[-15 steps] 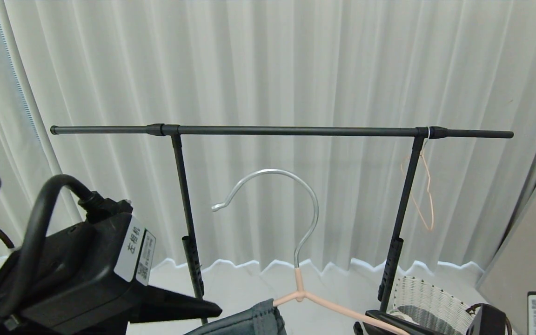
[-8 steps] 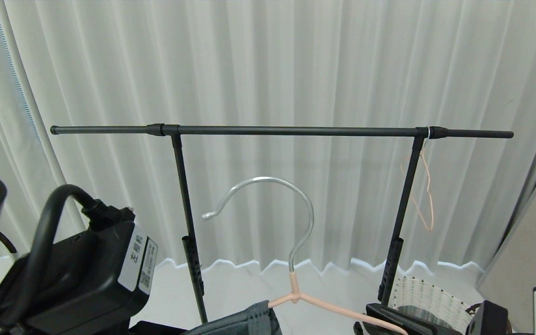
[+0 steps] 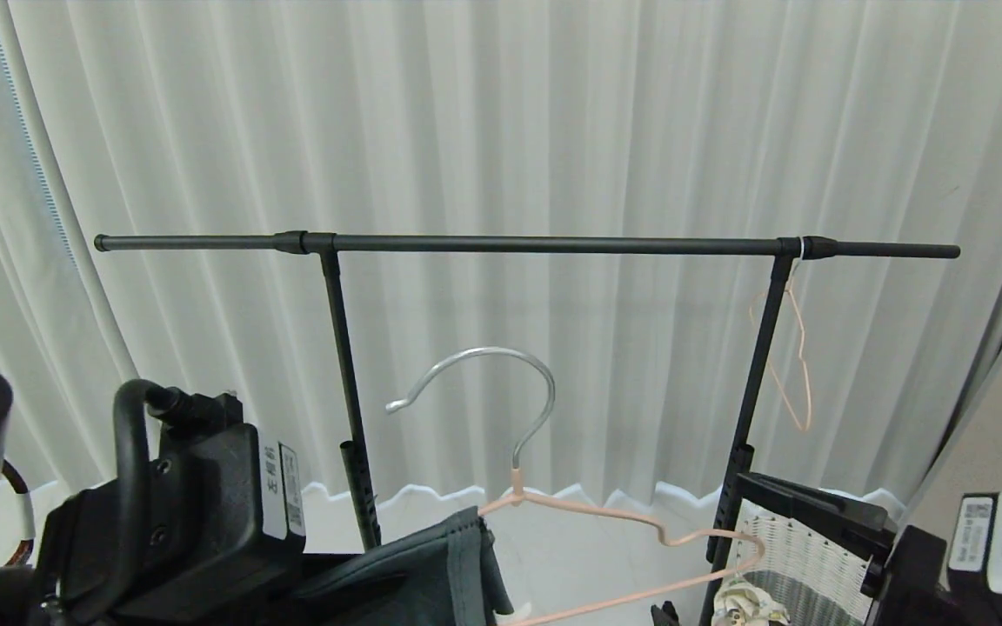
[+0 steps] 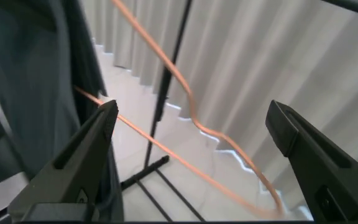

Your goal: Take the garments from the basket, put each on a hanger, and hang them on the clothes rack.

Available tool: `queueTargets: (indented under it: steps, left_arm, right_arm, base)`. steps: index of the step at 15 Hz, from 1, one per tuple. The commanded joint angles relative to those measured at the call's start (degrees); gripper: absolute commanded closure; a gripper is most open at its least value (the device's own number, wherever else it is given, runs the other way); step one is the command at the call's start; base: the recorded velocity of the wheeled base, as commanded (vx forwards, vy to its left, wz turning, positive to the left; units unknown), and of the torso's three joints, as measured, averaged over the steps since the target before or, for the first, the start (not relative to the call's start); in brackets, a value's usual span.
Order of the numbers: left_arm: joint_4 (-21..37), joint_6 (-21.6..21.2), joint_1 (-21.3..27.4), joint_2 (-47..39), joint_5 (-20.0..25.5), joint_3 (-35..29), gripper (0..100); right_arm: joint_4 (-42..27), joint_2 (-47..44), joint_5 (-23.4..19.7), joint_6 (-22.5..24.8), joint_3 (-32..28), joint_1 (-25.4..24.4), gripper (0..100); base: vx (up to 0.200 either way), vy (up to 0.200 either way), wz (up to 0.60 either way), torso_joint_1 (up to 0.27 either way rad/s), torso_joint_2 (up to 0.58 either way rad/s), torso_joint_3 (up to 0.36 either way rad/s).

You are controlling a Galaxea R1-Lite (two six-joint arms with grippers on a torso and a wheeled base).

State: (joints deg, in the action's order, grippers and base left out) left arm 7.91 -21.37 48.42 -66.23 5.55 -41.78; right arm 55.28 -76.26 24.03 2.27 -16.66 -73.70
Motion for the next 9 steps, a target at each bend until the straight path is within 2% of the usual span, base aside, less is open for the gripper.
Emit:
queueTargets:
  steps: [1, 2, 4, 6, 9]
  left_arm:
    - [-1.94, 0.19, -0.61, 0.58, -2.47, 2.40, 100]
    - [-2.55, 0.28, -1.58, 0.58, -3.26, 2.58, 100]
    - [-4.22, 0.28, -6.50, 0.14, -4.40, 1.35, 100]
    - [-4.66, 0.19, -10.36, -0.57, -4.93, -2.43, 100]
    - [-4.66, 1.07, -11.24, -2.41, -6.07, -7.88, 100]
  right_arm:
    - [0.00, -0.20, -0.21, -0.25, 0.05, 2.86, 0]
    - [0.00, -0.38, -0.39, -0.42, -0.03, 3.30, 0]
    - [-0.26, -0.55, -1.44, -2.44, -0.12, 4.71, 0]
    - [-3.17, -1.34, -1.53, -8.16, -1.35, 5.33, 0]
    - [-10.90, -4.16, -2.06, -15.54, -7.59, 8.23, 0]
  base:
    - [0.000, 0.000, 0.00, 0.000, 0.00, 0.000]
    - [0.000, 0.000, 0.00, 0.000, 0.00, 0.000]
    - [0.000, 0.000, 0.00, 0.000, 0.00, 0.000]
    - [0.000, 0.000, 0.00, 0.000, 0.00, 0.000]
    - [0.000, 0.000, 0.00, 0.000, 0.00, 0.000]
